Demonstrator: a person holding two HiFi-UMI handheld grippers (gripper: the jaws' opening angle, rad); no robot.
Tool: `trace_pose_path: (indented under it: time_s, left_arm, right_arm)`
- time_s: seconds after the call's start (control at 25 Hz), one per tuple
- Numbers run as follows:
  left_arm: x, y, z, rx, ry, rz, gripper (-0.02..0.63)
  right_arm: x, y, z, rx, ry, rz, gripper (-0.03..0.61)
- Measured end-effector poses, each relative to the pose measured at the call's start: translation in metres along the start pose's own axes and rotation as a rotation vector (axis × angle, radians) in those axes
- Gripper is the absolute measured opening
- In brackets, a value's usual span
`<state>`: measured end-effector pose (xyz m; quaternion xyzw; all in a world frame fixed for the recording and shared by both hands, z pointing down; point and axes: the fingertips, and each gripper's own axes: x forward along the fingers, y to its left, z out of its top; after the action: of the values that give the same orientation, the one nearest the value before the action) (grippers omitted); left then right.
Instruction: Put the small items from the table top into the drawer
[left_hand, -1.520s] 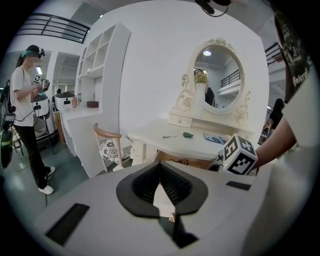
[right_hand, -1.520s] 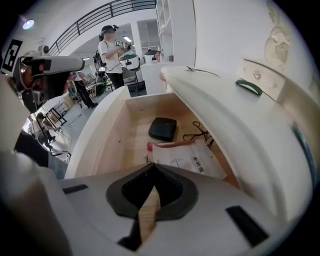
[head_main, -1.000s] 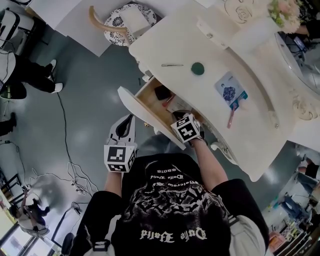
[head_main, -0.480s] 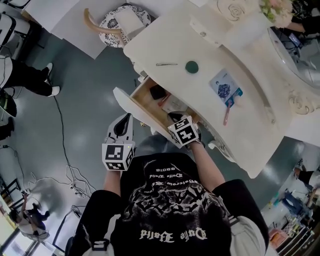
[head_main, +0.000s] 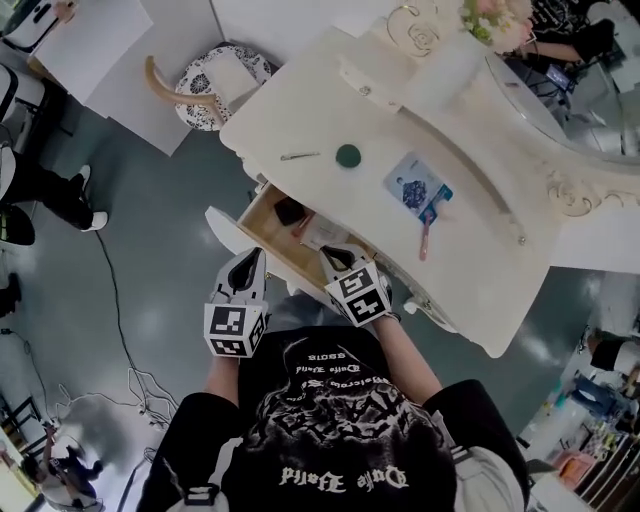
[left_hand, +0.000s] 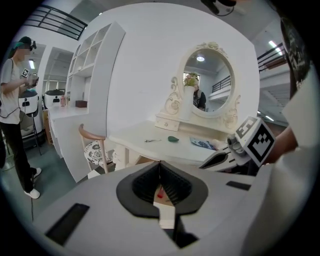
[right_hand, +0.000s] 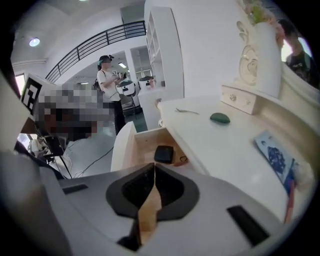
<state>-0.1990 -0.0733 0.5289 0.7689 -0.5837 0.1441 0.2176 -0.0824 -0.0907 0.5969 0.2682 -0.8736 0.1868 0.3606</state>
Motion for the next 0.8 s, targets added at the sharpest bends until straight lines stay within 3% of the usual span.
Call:
trace_pose_path:
  time_s: [0.28, 0.8]
  left_arm:
    - [0.019, -0.039, 0.008, 0.019, 0.001, -0.09, 0.017]
    - [0.047, -0.115, 0.016, 0.087, 0.021, -0.247, 0.017]
  right_arm:
    - [-0.043, -0.021, 0.02, 0.034, -0.105, -0.074, 0.012]
    - [-0.116, -0.069, -0.003, 0.233, -0.232, -0.196, 0.012]
